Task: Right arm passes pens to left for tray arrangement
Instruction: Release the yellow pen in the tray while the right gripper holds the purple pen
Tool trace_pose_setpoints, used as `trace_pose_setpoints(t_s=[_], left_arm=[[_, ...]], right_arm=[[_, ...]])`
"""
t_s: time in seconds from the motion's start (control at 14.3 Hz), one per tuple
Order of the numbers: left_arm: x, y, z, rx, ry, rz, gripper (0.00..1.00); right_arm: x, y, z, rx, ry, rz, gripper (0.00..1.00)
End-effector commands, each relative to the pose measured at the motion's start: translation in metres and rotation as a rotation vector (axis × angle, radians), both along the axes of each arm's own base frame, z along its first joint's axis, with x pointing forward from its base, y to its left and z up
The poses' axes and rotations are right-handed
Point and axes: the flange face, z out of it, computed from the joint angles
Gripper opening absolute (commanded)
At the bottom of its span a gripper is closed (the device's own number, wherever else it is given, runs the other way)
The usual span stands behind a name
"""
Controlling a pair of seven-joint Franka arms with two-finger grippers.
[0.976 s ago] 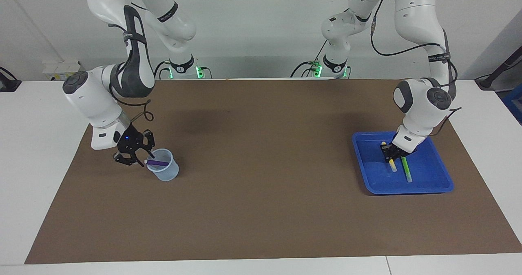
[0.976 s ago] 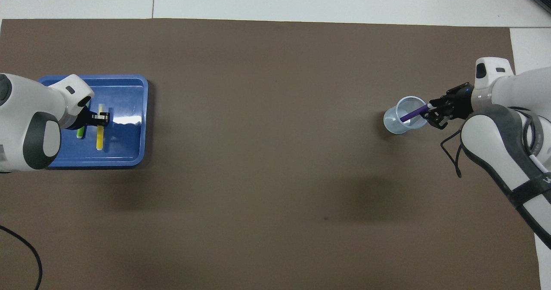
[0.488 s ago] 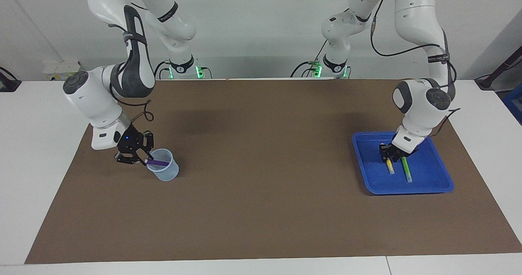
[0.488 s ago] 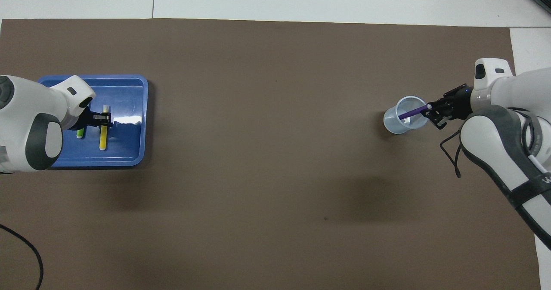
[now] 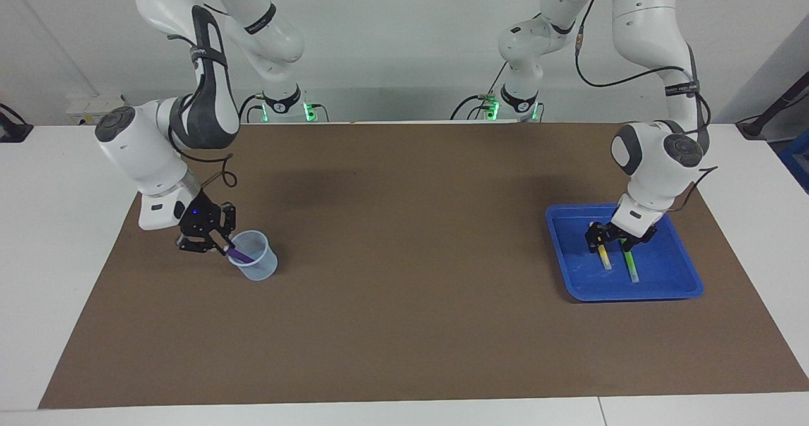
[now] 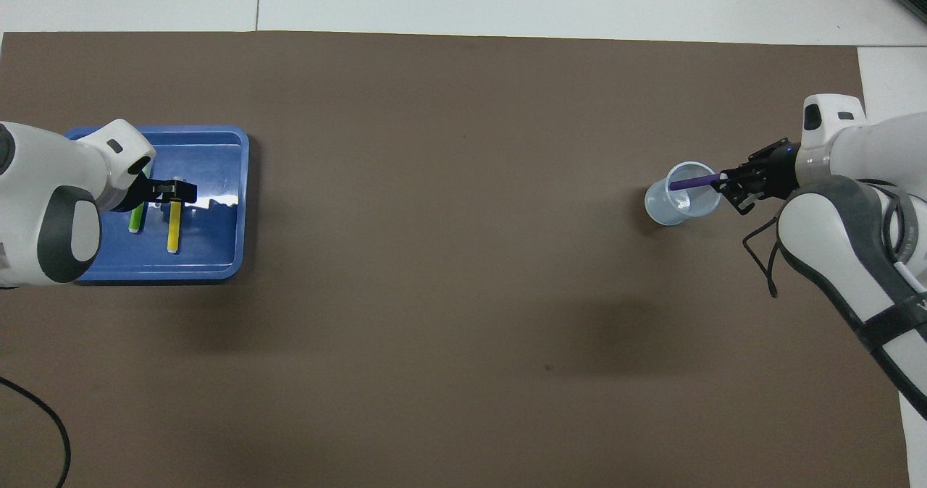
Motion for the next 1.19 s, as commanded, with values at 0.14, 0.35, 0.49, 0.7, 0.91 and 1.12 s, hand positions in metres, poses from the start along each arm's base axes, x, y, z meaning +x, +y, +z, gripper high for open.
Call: trace_pose_setpoints(t_s=[0.14,0.35,0.49,0.7,0.91,1.12], left_arm=[[0.005,-0.009,0.023,0.03,-0.073,-0.064,0.99],[0.005,-0.009,0.04,0.04,-0.099,-0.066,0.99],[0.007,-0.013,0.051,0.04,-0.104,-0.06,0.99],[0.008,-0.015,0.056,0.015,-0.075,-0.024,0.99],[0.001,-0.019,0.061,-0.108,0.042,0.146,0.98],[-0.011,-0.034,0.063,-0.241,0.156,0.337,0.97]], right_arm=[[-0.001,0.005,0.0,-0.013,0.002,0.009,0.02],[-0.002,0.009,0.005,-0.017,-0.002,0.016,0.0],[-0.002,0.012,0.015,-0.021,-0.003,0.021,0.0],[-0.002,0.012,0.028,-0.024,0.009,0.029,0.0],[-0.003,0.015,0.035,-0.028,0.007,0.034,0.0],[-0.006,0.016,0.047,-0.039,-0.001,0.035,0.0]])
